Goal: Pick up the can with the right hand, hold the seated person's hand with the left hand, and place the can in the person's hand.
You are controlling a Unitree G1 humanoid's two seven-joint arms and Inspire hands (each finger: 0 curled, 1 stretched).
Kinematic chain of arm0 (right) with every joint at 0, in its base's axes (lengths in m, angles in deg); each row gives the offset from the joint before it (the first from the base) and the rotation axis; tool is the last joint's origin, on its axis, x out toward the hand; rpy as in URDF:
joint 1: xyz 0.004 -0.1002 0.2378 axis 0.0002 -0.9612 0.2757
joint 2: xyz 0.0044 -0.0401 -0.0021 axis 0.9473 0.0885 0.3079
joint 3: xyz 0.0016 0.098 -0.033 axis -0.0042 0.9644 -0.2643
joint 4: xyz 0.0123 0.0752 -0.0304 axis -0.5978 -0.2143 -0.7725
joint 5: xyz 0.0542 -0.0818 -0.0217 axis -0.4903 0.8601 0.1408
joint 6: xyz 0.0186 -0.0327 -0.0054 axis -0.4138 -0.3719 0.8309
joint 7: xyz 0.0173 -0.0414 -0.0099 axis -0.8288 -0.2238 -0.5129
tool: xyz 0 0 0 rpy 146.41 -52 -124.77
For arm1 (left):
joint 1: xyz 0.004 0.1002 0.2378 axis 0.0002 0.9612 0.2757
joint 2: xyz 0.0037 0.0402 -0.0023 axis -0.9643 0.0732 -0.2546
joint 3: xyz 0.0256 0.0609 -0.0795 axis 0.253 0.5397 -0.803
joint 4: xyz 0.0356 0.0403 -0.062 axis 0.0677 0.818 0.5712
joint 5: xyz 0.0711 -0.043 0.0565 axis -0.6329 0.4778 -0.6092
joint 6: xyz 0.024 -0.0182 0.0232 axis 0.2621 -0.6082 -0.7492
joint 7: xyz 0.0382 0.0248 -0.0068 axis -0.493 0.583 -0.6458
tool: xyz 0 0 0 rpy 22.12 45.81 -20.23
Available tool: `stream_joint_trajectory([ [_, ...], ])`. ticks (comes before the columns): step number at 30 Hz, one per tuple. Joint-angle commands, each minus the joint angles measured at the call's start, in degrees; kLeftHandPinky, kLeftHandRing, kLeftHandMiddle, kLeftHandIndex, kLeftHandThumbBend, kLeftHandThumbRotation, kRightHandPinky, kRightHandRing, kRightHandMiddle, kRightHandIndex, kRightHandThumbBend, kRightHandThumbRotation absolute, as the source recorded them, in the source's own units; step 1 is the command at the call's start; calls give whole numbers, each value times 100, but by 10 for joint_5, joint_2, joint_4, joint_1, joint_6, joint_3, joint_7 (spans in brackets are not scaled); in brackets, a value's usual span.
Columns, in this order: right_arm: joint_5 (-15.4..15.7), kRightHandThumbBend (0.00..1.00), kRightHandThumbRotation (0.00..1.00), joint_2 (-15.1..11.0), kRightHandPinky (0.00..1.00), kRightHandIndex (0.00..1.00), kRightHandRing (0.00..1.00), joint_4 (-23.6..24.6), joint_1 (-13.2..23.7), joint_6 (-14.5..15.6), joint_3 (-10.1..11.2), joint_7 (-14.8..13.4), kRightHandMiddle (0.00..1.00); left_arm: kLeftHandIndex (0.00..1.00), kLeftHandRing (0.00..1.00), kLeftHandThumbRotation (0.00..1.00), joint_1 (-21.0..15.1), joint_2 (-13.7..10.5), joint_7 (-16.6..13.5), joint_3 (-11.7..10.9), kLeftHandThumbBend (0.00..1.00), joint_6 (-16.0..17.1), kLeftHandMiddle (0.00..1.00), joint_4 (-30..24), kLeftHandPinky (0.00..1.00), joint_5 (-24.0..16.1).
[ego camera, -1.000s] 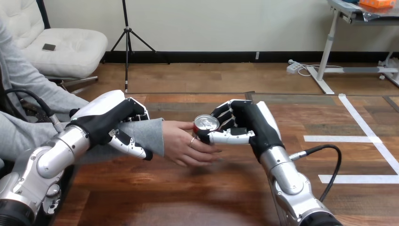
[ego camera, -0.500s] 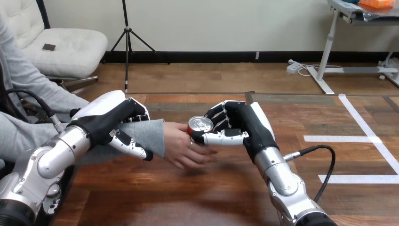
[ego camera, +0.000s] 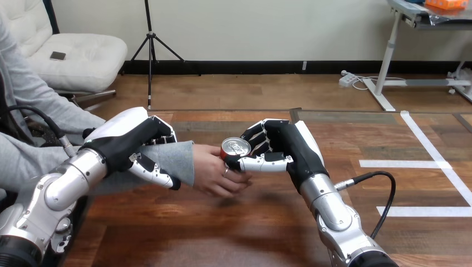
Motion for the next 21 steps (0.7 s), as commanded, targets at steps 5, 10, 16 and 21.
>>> stream_joint_trajectory([
  [5, -16, 79, 0, 21, 32, 42, 35, 72, 118, -34, -3, 13, 41, 39, 29, 0, -40, 32, -16, -22, 74, 10, 37, -47, 23, 29],
  [10, -18, 79, 0, 20, 32, 42, 36, 77, 117, -27, -2, 17, 41, 39, 29, 0, -38, 31, -18, -22, 74, 9, 37, -49, 23, 26],
  [16, -18, 80, 0, 18, 33, 43, 37, 80, 116, -21, -2, 21, 42, 40, 29, 0, -36, 31, -20, -23, 74, 9, 37, -51, 23, 26],
  [21, -19, 83, 0, 16, 35, 45, 40, 86, 115, -3, -1, 25, 44, 40, 29, 0, -32, 29, -14, -23, 74, 2, 37, -57, 23, 29],
])
